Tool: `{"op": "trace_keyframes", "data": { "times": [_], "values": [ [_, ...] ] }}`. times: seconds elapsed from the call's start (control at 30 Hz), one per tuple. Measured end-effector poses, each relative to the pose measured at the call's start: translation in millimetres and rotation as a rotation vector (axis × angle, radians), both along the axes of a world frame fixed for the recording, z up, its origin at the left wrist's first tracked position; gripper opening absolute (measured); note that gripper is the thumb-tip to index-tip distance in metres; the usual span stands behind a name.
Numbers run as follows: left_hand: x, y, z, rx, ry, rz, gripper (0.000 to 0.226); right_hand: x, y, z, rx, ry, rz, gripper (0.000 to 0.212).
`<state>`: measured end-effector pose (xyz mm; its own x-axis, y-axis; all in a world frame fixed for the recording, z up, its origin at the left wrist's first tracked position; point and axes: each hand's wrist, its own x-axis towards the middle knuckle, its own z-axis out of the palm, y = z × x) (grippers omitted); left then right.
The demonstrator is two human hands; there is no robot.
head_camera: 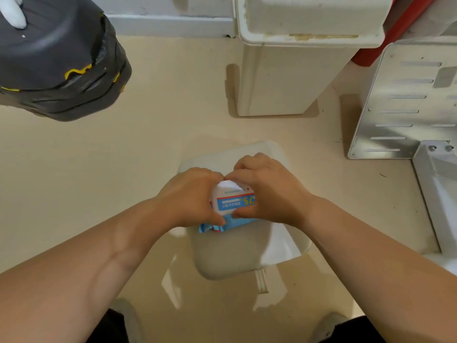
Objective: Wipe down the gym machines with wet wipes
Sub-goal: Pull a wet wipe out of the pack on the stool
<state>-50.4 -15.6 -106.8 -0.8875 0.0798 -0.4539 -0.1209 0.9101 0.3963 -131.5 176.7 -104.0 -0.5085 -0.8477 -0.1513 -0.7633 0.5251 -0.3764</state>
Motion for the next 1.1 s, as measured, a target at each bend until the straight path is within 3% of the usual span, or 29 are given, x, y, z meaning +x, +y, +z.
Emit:
{"op": "trace_keyframes", "data": {
  "times": [0.27,0.43,0.5,0.57,0.63,0.67,0.73,0.8,0.87,0.93,1.03,1.1],
  "values": [
    [-18,3,-7,-0.038,-0.018,0.09,0.054,-10,-3,0,-0.117,0.163,0.0,0.06],
    [-22,7,-5,0.048,-0.067,0.241,0.052,-17,7,-3,-0.214,0.317,-0.044,0.037],
    [-23,10,3,0.139,-0.044,0.295,0.065,-21,13,-5,-0.258,0.362,-0.092,0.027],
    [-21,16,14,0.359,-0.088,0.359,0.096,-29,18,-4,-0.285,0.388,-0.177,0.019],
    [-18,22,21,0.53,-0.187,0.388,0.101,-42,26,1,-0.208,0.426,-0.241,0.006],
    [-18,23,22,0.542,-0.204,0.374,0.092,-50,30,5,-0.075,0.393,-0.257,0.015],
    [-20,20,16,0.387,-0.093,0.314,0.069,-62,40,18,0.228,0.168,-0.219,0.039],
    [-24,14,7,0.231,0.105,0.305,0.056,-68,49,36,0.383,-0.001,-0.171,0.063],
    [-26,8,-1,0.216,0.202,0.264,0.058,-70,55,52,0.478,-0.04,-0.135,0.076],
    [-27,5,-11,0.239,0.24,0.158,0.068,-68,56,63,0.476,-0.069,-0.131,0.069],
    [-32,9,-19,0.221,0.239,0.026,0.073,-54,48,65,0.377,-0.037,-0.12,0.042],
    [-36,14,-21,0.161,0.233,-0.054,0.072,-47,45,62,0.425,-0.079,-0.102,0.049]
  ]
}}
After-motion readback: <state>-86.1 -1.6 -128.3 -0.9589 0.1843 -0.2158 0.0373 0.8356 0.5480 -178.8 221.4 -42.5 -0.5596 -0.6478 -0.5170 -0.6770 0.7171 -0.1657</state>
